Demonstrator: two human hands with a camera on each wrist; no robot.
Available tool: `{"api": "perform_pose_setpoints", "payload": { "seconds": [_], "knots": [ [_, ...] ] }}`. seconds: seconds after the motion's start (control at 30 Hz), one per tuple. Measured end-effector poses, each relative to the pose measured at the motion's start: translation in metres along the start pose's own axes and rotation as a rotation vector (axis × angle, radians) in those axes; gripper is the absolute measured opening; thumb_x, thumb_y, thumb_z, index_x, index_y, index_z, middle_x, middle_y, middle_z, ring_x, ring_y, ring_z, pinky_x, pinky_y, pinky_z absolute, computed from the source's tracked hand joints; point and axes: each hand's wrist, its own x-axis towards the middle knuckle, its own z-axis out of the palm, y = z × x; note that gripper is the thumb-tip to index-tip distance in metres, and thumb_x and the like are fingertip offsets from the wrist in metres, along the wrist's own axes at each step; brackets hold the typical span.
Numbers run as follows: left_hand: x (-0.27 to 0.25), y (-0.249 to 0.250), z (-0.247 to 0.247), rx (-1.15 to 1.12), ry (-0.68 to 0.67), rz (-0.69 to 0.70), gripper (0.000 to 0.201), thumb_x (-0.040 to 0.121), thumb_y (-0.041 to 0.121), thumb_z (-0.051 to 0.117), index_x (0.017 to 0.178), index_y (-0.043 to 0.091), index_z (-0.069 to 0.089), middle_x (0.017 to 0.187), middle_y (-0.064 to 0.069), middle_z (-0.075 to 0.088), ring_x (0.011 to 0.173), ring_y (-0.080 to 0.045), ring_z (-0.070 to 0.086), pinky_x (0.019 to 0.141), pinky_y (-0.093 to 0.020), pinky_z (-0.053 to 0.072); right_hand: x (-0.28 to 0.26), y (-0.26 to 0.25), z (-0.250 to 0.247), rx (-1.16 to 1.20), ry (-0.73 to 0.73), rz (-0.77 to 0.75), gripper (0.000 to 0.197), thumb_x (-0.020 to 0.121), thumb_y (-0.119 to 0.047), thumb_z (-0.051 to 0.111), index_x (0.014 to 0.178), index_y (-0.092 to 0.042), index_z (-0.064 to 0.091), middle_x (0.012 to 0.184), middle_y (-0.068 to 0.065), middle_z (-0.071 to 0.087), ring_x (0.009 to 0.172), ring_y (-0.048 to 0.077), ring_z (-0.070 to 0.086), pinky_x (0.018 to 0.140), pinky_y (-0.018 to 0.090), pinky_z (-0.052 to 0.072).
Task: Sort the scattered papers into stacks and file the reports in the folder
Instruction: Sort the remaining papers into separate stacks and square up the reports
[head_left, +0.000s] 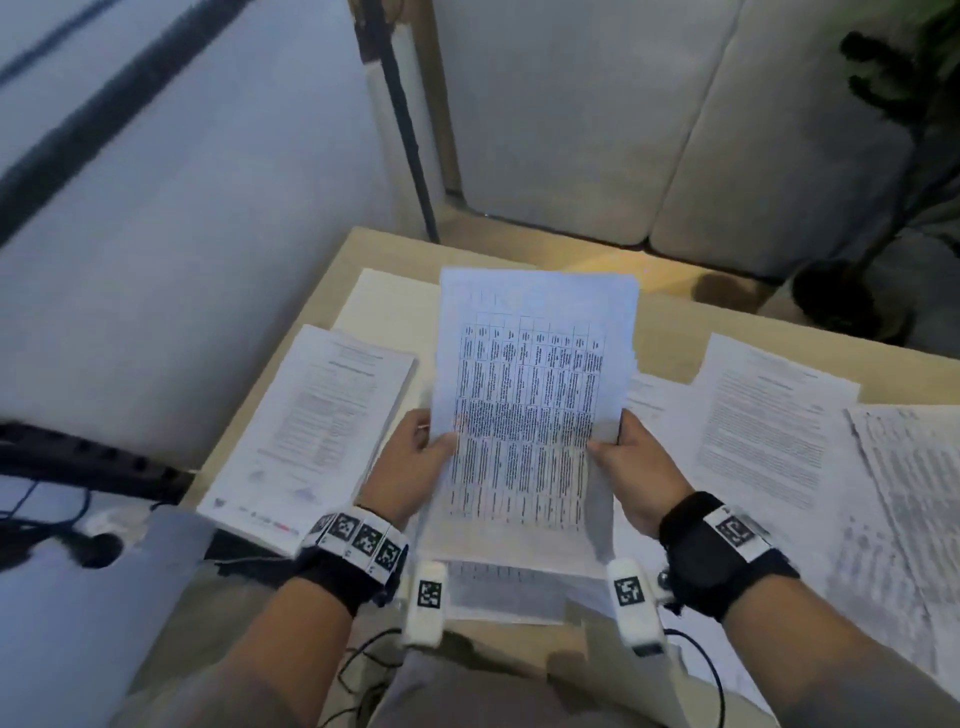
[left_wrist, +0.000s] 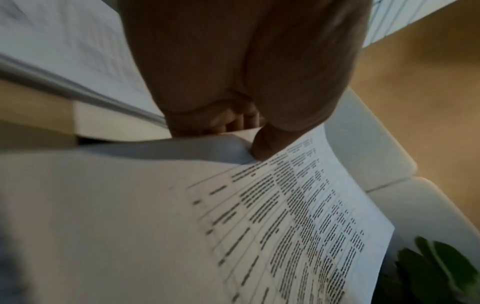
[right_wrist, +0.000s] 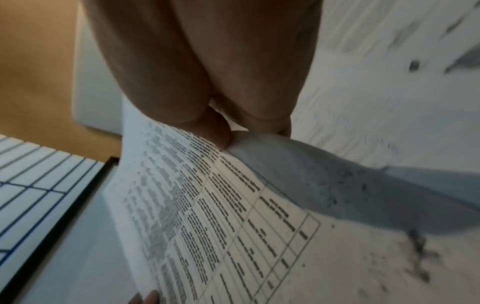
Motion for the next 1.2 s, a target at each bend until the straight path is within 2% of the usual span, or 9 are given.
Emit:
{"api": "perform_pose_setpoints", "payload": {
  "seconds": [0.07, 0.17, 0.2, 0.3, 0.5, 0.63, 0.87, 1.07, 1.2],
  "knots": [
    [0.003, -0.025, -0.037, 0.063, 0.033, -0.053, 0.021, 0.089, 0.038, 0.062, 0.109, 0.032, 0.064, 0.105, 0.002, 0.076, 0.102, -0.024, 0.071, 0.1, -0.055, 0.053, 0.01, 0.002, 0.037, -0.018, -0.048, 0.07, 0.041, 0.101, 0.007, 0.045, 0.134, -0.017, 0.053, 0.122, 0.007, 0.067, 0.101, 0.023, 0.065, 0.076, 0.025, 0.056],
    [0.012, -0.048, -0.094, 0.154, 0.091, -0.083, 0.015, 0.094, 0.027, 0.06, 0.108, 0.031, 0.062, 0.105, 0.007, 0.077, 0.101, -0.018, 0.071, 0.099, -0.049, 0.053, 0.027, 0.006, 0.098, -0.076, -0.129, 0.129, 0.035, 0.097, 0.002, 0.051, 0.129, -0.014, 0.055, 0.125, 0.016, 0.067, 0.111, 0.037, 0.066, 0.099, 0.053, 0.056],
    [0.016, -0.051, -0.114, 0.196, 0.116, -0.092, 0.015, 0.097, 0.022, 0.058, 0.108, 0.031, 0.061, 0.106, 0.008, 0.076, 0.101, -0.017, 0.071, 0.098, -0.044, 0.053, 0.032, 0.006, 0.12, -0.088, -0.161, 0.149, 0.035, 0.095, -0.001, 0.054, 0.128, -0.012, 0.055, 0.123, 0.019, 0.067, 0.11, 0.039, 0.067, 0.097, 0.055, 0.056],
    [0.034, -0.061, -0.174, 0.308, 0.177, -0.129, 0.016, 0.099, 0.02, 0.054, 0.111, 0.029, 0.059, 0.11, 0.005, 0.074, 0.101, -0.02, 0.069, 0.092, -0.037, 0.052, 0.043, -0.003, 0.185, -0.102, -0.24, 0.213, 0.028, 0.094, -0.006, 0.058, 0.121, -0.004, 0.049, 0.12, 0.035, 0.054, 0.093, 0.031, 0.054, 0.073, 0.047, 0.046],
    [0.077, -0.079, -0.255, 0.421, 0.267, -0.219, 0.03, 0.1, 0.019, 0.054, 0.13, 0.021, 0.06, 0.116, -0.001, 0.069, 0.101, -0.025, 0.064, 0.09, -0.033, 0.048, 0.071, -0.009, 0.28, -0.109, -0.219, 0.259, 0.042, 0.093, -0.009, 0.068, 0.131, -0.002, 0.051, 0.13, 0.033, 0.057, 0.097, 0.039, 0.065, 0.083, 0.054, 0.06],
    [0.099, -0.091, -0.273, 0.397, 0.261, -0.244, 0.03, 0.101, 0.01, 0.052, 0.13, 0.012, 0.061, 0.122, -0.008, 0.068, 0.105, -0.028, 0.065, 0.09, -0.033, 0.047, 0.076, -0.004, 0.315, -0.14, -0.159, 0.284, 0.044, 0.091, -0.01, 0.07, 0.129, 0.002, 0.051, 0.128, 0.032, 0.059, 0.105, 0.043, 0.068, 0.085, 0.057, 0.062],
    [0.107, -0.116, -0.271, 0.375, 0.228, -0.25, 0.03, 0.1, 0.004, 0.05, 0.126, 0.014, 0.062, 0.109, -0.006, 0.066, 0.097, -0.026, 0.064, 0.085, -0.03, 0.047, 0.071, 0.008, 0.329, -0.26, -0.054, 0.268, 0.024, 0.09, -0.008, 0.066, 0.111, -0.005, 0.056, 0.112, 0.021, 0.067, 0.093, 0.035, 0.07, 0.076, 0.051, 0.065],
    [0.113, -0.126, -0.268, 0.396, 0.226, -0.268, 0.031, 0.099, 0.009, 0.052, 0.126, 0.017, 0.062, 0.117, -0.007, 0.068, 0.104, -0.029, 0.068, 0.093, -0.039, 0.054, 0.07, 0.01, 0.334, -0.378, 0.038, 0.219, 0.048, 0.091, -0.009, 0.064, 0.132, -0.014, 0.041, 0.103, 0.008, 0.064, 0.087, 0.026, 0.069, 0.074, 0.05, 0.064],
    [0.114, -0.13, -0.269, 0.535, 0.264, -0.254, 0.046, 0.09, 0.017, 0.058, 0.136, 0.025, 0.056, 0.137, -0.009, 0.048, 0.118, -0.032, 0.059, 0.105, -0.05, 0.05, 0.068, 0.012, 0.338, -0.558, 0.177, 0.207, 0.063, 0.088, -0.018, 0.071, 0.141, -0.013, 0.037, 0.131, 0.01, 0.049, 0.12, 0.032, 0.055, 0.089, 0.038, 0.05]
  ]
}}
